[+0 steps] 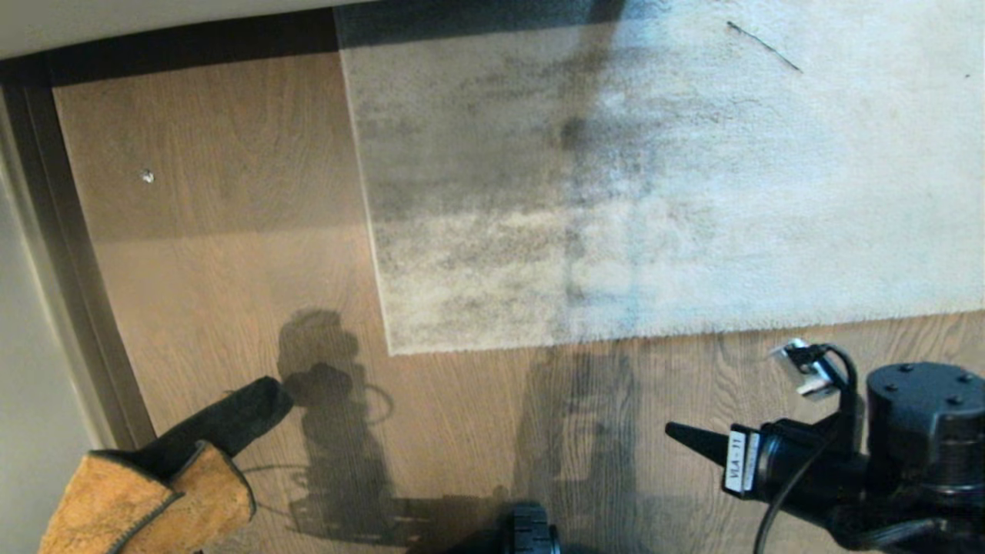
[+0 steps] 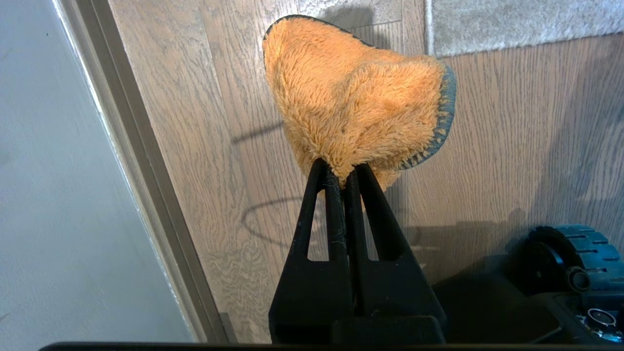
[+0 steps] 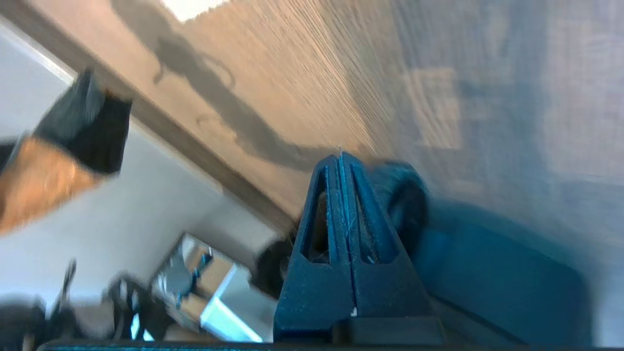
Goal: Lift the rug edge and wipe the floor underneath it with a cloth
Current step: Lift up the carpet
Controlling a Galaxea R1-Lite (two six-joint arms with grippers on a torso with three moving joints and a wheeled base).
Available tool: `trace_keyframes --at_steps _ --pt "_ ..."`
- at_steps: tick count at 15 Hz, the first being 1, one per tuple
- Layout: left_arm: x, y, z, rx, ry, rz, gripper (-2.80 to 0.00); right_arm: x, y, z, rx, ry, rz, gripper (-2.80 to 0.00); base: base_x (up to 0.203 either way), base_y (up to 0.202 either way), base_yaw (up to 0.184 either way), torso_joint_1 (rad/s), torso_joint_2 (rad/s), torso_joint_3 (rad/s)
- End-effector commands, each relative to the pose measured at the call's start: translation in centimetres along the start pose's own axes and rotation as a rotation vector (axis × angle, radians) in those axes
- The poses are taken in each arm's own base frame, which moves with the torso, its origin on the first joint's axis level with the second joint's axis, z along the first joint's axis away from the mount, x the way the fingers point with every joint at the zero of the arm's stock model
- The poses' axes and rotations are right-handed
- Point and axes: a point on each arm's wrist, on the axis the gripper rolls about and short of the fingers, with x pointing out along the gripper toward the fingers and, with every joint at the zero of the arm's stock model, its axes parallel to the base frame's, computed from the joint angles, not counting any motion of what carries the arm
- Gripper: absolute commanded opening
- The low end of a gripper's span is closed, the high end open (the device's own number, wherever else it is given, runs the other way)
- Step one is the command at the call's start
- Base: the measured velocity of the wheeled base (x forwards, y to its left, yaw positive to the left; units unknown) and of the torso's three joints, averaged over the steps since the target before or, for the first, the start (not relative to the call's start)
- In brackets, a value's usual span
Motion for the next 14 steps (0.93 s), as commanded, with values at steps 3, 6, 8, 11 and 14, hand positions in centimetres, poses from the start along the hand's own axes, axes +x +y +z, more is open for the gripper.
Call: trace_keyframes --at_steps 3,6,8,11,14 --pt "0.0 0.0 0.0 0.0 0.0 0.0 -2.8 4.8 2.9 -1.9 0.042 -0.087 -0.122 -2.8 0.0 0.0 0.0 0.0 0.0 0.0" --pt "0.0 0.0 0.0 0.0 0.0 0.0 -2.8 6.1 3.7 -3.0 0.059 -0.111 -0.162 -2.8 0.0 0.0 0.0 0.0 0.0 0.0" --pt "0.0 0.0 0.0 0.0 0.0 0.0 -2.8 6.6 3.8 -3.1 0.082 -0.111 -0.161 -0.16 0.0 0.0 0.0 0.0 0.0 0.0" --pt "0.0 0.0 0.0 0.0 0.0 0.0 -2.8 7.5 3.5 -3.6 0.09 -0.107 -0.18 0.0 0.0 0.0 0.0 0.0 0.0 0.0" --pt "0.0 0.0 0.0 0.0 0.0 0.0 -2.8 9.2 3.0 -4.7 0.089 -0.139 -0.207 0.0 0.0 0.0 0.0 0.0 0.0 0.0"
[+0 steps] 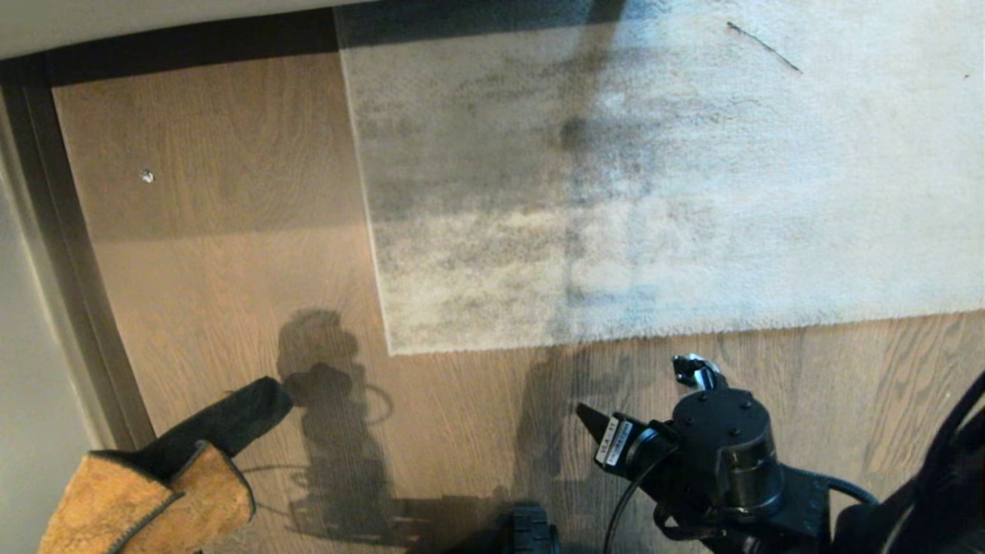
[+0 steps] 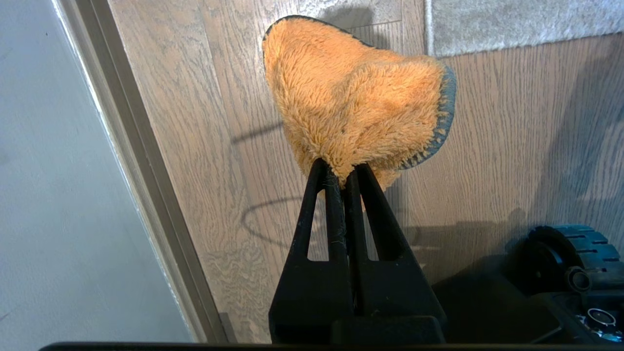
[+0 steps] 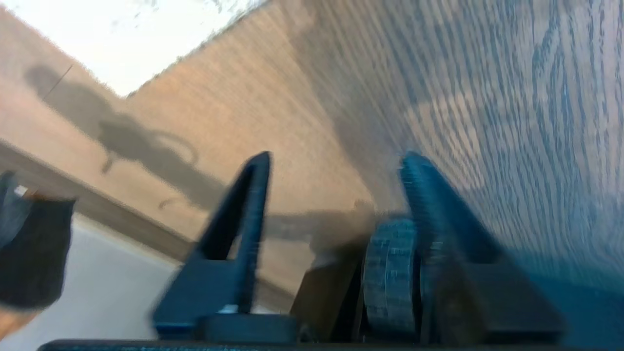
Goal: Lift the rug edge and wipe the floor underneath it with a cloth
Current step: Lift up the carpet
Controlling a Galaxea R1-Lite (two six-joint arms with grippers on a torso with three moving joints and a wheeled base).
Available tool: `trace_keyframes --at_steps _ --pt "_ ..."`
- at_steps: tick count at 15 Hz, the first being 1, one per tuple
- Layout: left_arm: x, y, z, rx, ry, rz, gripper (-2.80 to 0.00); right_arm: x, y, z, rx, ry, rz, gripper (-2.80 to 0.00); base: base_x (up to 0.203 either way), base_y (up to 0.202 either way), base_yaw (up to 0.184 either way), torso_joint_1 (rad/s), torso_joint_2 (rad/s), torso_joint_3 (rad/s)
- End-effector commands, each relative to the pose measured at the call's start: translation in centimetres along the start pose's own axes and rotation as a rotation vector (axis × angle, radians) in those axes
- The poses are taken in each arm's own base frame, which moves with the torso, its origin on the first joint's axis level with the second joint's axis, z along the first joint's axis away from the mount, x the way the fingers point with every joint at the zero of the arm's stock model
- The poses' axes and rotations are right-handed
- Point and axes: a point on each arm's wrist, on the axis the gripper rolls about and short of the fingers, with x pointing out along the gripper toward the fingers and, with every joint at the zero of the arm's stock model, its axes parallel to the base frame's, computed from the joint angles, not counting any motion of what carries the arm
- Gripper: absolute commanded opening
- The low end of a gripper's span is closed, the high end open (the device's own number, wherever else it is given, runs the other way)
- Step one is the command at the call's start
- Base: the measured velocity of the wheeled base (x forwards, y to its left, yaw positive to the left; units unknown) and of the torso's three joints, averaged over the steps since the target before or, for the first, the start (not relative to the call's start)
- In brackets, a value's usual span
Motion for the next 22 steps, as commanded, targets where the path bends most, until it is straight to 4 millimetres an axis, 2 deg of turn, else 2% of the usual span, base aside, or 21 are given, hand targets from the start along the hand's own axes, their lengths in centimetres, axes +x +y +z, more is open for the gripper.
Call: trace_keyframes --at_steps 1,5,8,11,17,22 --pt "0.0 0.0 0.0 0.0 0.0 0.0 -2.8 1.3 -0.3 -1.2 0.002 -0.016 -0.015 0.0 0.0 0.0 0.0 0.0 0.0 0.0" --pt "0.0 0.0 0.0 0.0 0.0 0.0 -2.8 2.7 0.5 -1.5 0.082 -0.147 0.096 0.0 0.0 0.0 0.0 0.0 0.0 0.0" --pt "0.0 0.0 0.0 0.0 0.0 0.0 -2.8 3.5 0.8 -3.3 0.123 -0.14 0.111 0.0 0.0 0.0 0.0 0.0 0.0 0.0" --pt "0.0 0.0 0.0 0.0 0.0 0.0 -2.8 4.6 1.6 -4.2 0.213 -0.16 0.116 0.0 0.0 0.0 0.0 0.0 0.0 0.0" --pt "0.0 0.0 0.0 0.0 0.0 0.0 -2.8 6.9 3.1 -3.5 0.343 -0.242 0.204 0.0 0.0 0.0 0.0 0.0 0.0 0.0" --pt "0.0 0.0 0.0 0.0 0.0 0.0 -2.8 9.1 3.0 -2.5 0.389 -0.295 0.213 0.0 0.0 0.0 0.0 0.0 0.0 0.0"
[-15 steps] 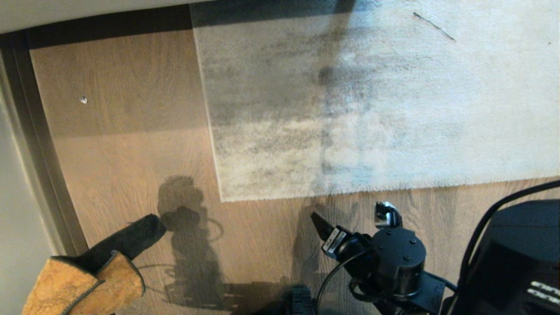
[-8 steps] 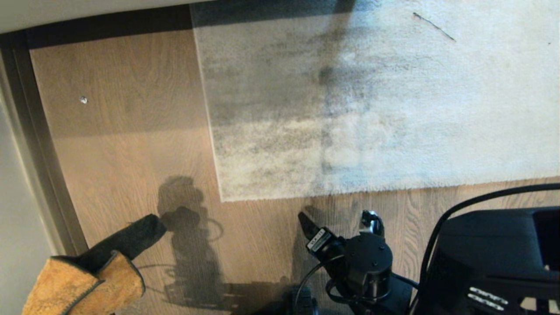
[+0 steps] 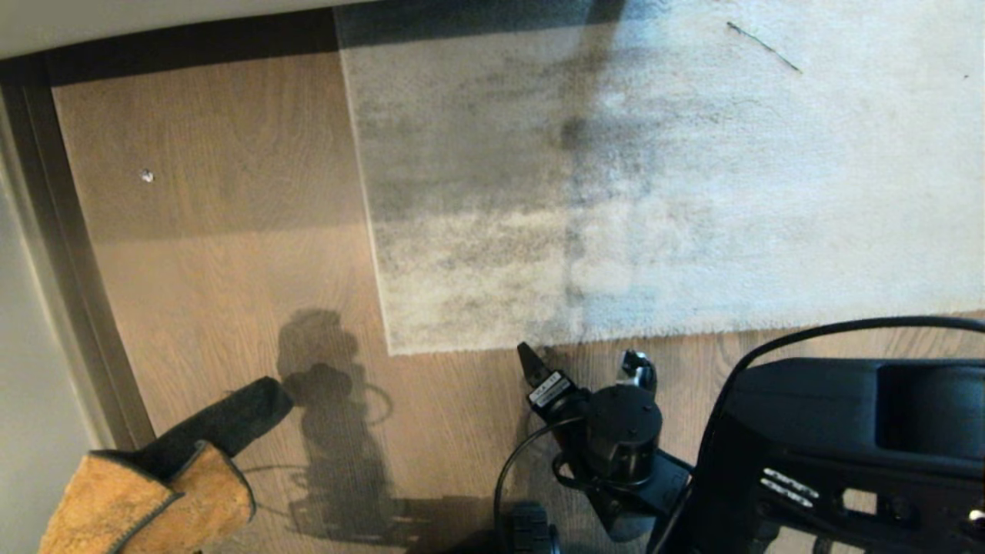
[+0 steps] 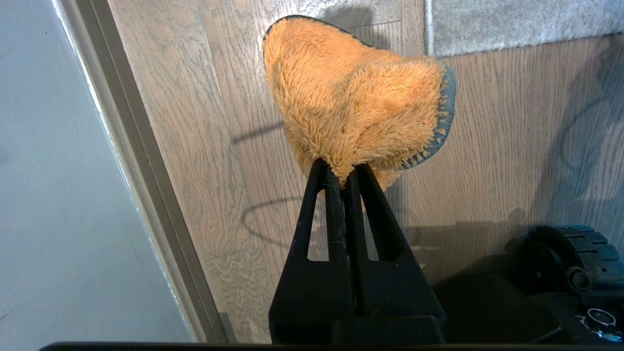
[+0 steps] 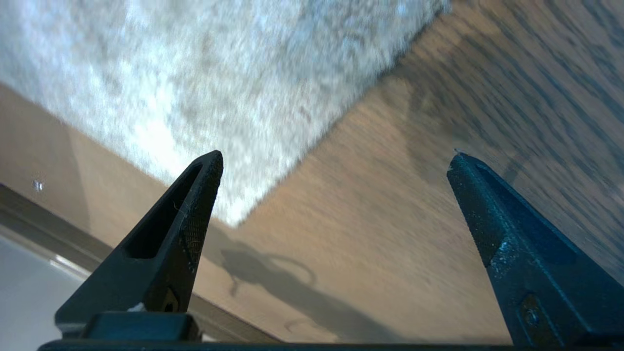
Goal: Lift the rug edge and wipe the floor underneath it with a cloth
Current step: Lift up the carpet
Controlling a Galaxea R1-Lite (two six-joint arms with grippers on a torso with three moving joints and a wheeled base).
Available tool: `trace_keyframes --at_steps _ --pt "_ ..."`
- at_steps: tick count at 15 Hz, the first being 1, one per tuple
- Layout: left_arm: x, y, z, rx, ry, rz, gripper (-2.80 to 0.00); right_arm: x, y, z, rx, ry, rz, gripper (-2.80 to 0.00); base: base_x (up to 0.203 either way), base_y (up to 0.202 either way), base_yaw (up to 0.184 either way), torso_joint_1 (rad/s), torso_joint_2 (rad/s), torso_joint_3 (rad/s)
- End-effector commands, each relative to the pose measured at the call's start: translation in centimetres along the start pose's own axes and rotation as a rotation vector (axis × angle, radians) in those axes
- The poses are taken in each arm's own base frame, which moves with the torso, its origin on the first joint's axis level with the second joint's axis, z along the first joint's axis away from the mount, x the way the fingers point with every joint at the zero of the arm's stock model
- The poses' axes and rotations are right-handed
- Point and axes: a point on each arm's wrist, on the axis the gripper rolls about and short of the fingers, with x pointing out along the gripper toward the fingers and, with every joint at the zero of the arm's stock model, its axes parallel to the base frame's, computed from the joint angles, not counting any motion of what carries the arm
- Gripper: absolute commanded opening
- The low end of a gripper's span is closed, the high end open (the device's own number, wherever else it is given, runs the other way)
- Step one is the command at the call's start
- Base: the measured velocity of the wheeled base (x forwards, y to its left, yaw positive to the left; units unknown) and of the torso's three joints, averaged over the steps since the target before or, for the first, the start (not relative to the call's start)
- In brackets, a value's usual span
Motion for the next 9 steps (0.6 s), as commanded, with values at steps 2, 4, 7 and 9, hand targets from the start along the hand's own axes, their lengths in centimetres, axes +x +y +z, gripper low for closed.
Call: trace_keyframes --at_steps 2,4,7,9 --pt "0.0 0.0 0.0 0.001 0.0 0.001 -2.8 1.2 0.4 0.3 0.046 -0.05 0.048 0.0 0.0 0.0 0.0 0.0 0.0 0.0" --pt "0.0 0.0 0.0 0.001 0.0 0.001 -2.8 1.8 1.1 0.4 0.063 -0.068 0.075 0.0 0.0 0.0 0.0 0.0 0.0 0.0" --pt "0.0 0.0 0.0 0.001 0.0 0.001 -2.8 2.5 1.7 0.3 0.077 -0.082 0.102 0.0 0.0 0.0 0.0 0.0 0.0 0.0" --pt "0.0 0.0 0.0 0.001 0.0 0.001 -2.8 2.7 1.6 0.1 0.08 -0.082 0.105 0.0 0.0 0.0 0.0 0.0 0.0 0.0"
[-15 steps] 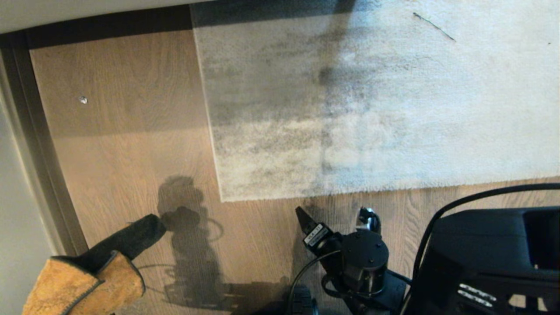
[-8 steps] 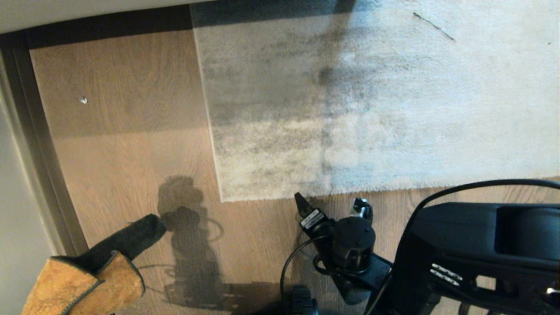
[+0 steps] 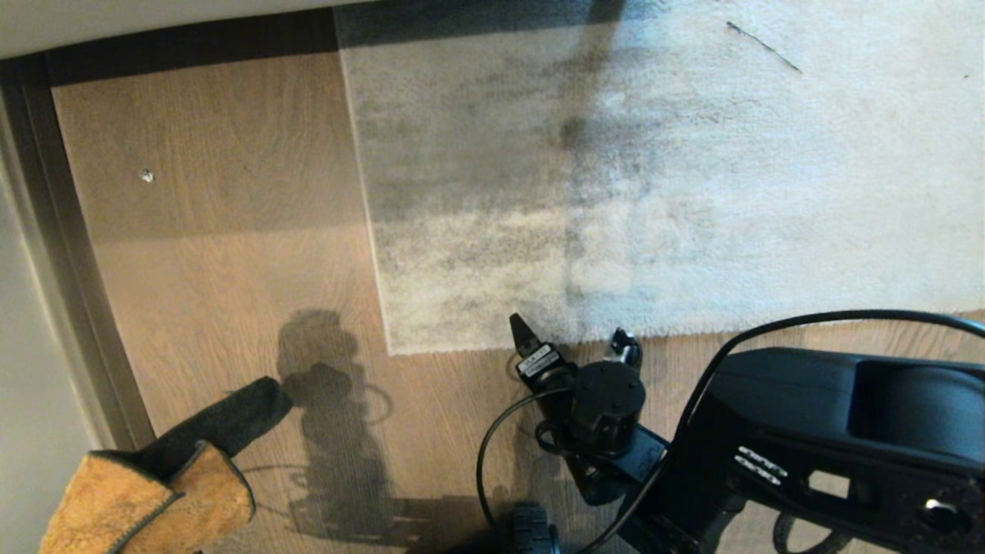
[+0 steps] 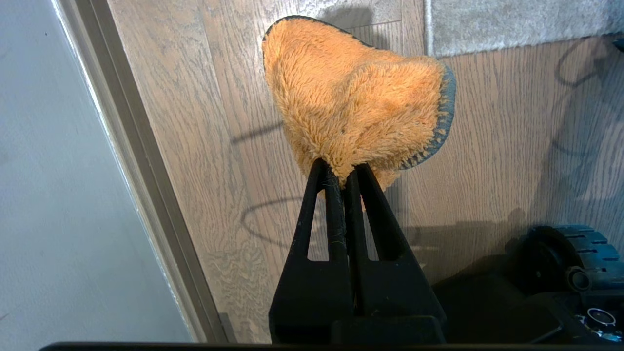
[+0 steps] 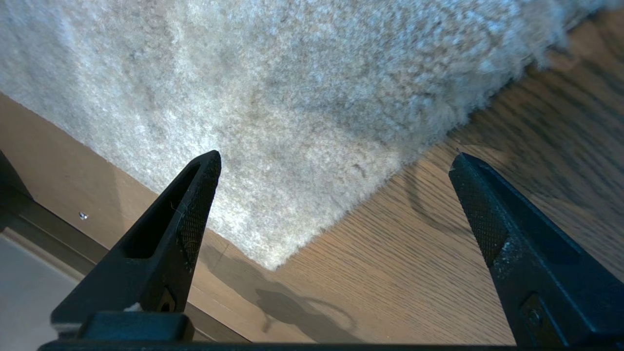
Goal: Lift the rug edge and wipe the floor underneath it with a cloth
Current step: Lift up the carpet
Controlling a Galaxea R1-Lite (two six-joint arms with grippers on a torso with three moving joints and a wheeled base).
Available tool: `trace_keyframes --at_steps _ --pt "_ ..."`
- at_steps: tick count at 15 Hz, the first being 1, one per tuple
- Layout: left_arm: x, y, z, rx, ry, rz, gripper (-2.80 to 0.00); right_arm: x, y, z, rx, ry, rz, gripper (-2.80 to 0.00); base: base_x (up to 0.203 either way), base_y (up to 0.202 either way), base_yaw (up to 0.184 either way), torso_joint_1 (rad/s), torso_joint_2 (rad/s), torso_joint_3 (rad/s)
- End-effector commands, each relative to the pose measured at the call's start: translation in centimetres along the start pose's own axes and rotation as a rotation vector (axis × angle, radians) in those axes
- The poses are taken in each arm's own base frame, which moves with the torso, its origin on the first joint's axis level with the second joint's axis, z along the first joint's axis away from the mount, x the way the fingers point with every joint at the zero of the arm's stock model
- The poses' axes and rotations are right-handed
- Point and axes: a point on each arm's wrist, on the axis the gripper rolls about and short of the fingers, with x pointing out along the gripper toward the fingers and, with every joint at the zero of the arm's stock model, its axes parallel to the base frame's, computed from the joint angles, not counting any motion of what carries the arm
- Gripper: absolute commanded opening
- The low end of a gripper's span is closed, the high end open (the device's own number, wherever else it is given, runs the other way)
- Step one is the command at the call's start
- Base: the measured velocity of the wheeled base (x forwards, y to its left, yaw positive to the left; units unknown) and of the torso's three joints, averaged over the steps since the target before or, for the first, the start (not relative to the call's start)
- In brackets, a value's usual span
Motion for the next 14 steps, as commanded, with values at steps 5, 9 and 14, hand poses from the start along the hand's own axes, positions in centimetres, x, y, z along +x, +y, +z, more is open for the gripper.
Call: trace_keyframes --at_steps 5,9,14 --pt "0.0 0.0 0.0 0.001 0.0 0.0 -2.8 0.3 -0.4 -0.5 0.022 -0.015 0.023 0.0 0.0 0.0 0.0 0.0 0.0 0.0" --pt "0.0 0.0 0.0 0.001 0.0 0.0 -2.8 1.5 -0.7 -0.2 0.026 -0.045 0.03 0.0 0.0 0.0 0.0 0.0 0.0 0.0" --pt "0.0 0.0 0.0 0.001 0.0 0.0 -2.8 3.0 0.7 0.7 0.037 -0.1 0.086 0.0 0.0 0.0 0.0 0.0 0.0 0.0"
